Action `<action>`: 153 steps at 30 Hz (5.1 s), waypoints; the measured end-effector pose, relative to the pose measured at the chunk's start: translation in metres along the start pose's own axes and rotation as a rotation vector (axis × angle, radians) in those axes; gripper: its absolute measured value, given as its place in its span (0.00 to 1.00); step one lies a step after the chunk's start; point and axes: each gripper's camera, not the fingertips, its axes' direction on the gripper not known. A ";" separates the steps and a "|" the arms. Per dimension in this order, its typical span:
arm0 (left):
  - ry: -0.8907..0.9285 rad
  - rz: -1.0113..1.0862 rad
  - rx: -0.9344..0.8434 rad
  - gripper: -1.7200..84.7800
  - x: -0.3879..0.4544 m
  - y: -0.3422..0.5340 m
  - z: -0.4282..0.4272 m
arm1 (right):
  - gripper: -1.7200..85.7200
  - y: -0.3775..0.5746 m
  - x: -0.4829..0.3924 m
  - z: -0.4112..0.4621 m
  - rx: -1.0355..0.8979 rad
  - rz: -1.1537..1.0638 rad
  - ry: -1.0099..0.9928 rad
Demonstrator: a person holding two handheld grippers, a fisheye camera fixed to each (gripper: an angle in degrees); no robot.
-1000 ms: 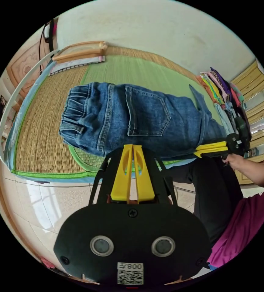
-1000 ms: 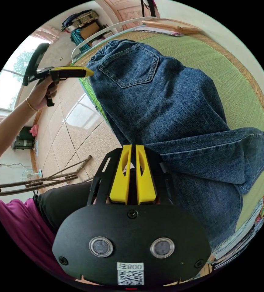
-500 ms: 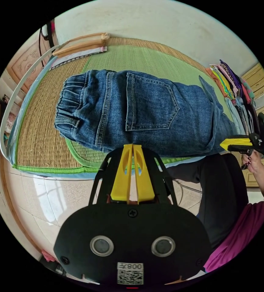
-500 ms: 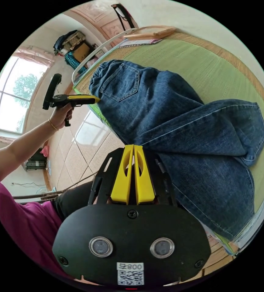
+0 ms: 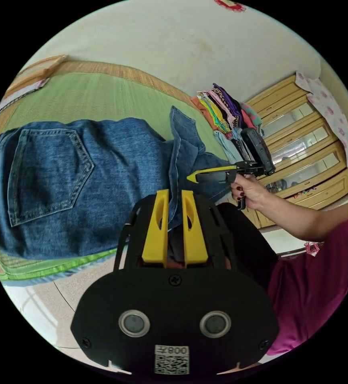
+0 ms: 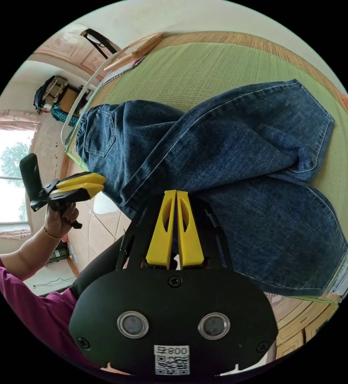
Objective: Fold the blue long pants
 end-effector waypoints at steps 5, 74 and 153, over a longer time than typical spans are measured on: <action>-0.032 0.056 -0.120 0.11 0.028 -0.044 0.061 | 0.06 -0.028 0.035 -0.033 0.132 0.071 -0.029; -0.380 0.328 -0.337 0.04 0.539 -0.226 0.197 | 0.04 0.152 0.231 0.273 0.319 0.284 -0.028; -0.134 0.737 -0.596 0.03 1.187 -0.765 0.684 | 0.04 0.572 0.456 0.763 0.639 0.613 -0.008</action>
